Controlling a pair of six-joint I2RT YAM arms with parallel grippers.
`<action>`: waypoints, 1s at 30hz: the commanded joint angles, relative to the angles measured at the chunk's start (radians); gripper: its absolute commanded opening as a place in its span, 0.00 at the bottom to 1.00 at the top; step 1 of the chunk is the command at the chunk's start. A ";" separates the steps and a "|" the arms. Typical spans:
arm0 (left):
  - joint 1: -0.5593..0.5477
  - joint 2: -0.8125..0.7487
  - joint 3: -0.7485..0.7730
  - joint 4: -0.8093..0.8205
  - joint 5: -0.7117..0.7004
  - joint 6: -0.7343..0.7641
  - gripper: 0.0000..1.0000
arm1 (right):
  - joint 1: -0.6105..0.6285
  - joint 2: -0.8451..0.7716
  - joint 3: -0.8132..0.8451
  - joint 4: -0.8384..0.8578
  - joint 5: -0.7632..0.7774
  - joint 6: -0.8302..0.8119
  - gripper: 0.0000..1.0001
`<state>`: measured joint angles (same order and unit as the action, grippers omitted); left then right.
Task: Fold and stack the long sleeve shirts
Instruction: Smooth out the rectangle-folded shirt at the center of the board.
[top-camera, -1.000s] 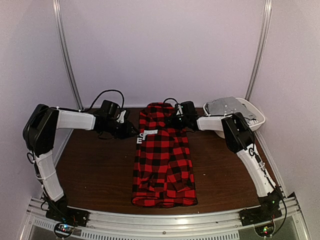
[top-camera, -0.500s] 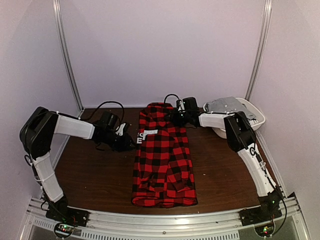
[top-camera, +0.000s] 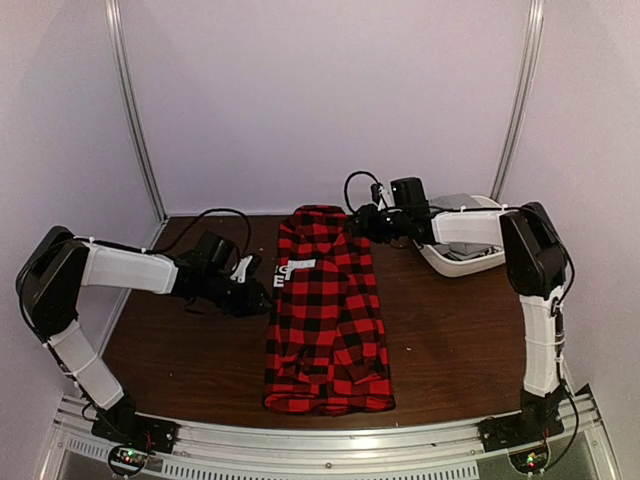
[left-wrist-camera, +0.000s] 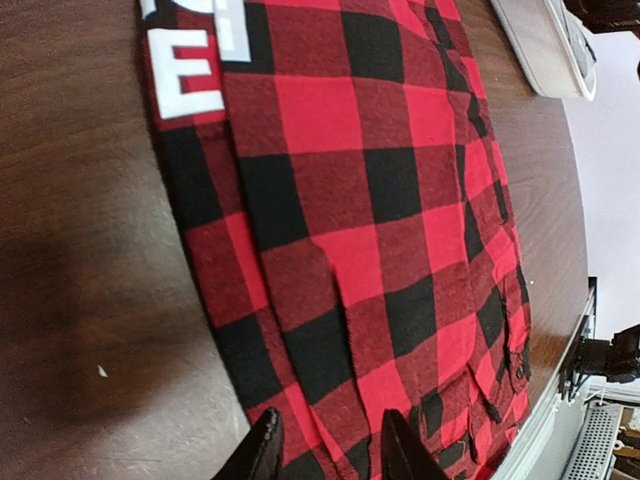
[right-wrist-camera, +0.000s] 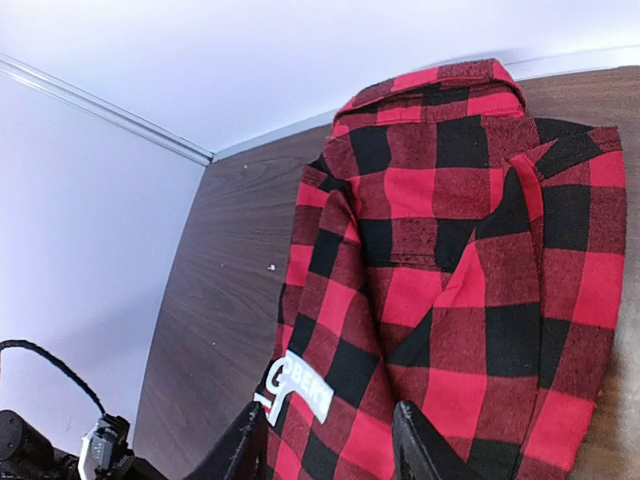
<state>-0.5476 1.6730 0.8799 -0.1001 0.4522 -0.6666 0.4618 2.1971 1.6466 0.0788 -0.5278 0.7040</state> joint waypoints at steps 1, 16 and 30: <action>-0.044 -0.050 -0.034 0.002 0.001 -0.030 0.35 | 0.029 -0.150 -0.203 0.060 0.009 -0.030 0.44; -0.243 -0.084 -0.116 0.088 0.051 -0.140 0.35 | 0.198 -0.686 -0.840 0.010 0.111 -0.046 0.42; -0.318 -0.013 -0.213 0.161 0.097 -0.209 0.35 | 0.442 -0.759 -1.036 -0.019 0.188 0.038 0.42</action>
<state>-0.8597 1.6398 0.7181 0.0257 0.5274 -0.8448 0.8509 1.4311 0.6361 0.0513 -0.3855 0.7052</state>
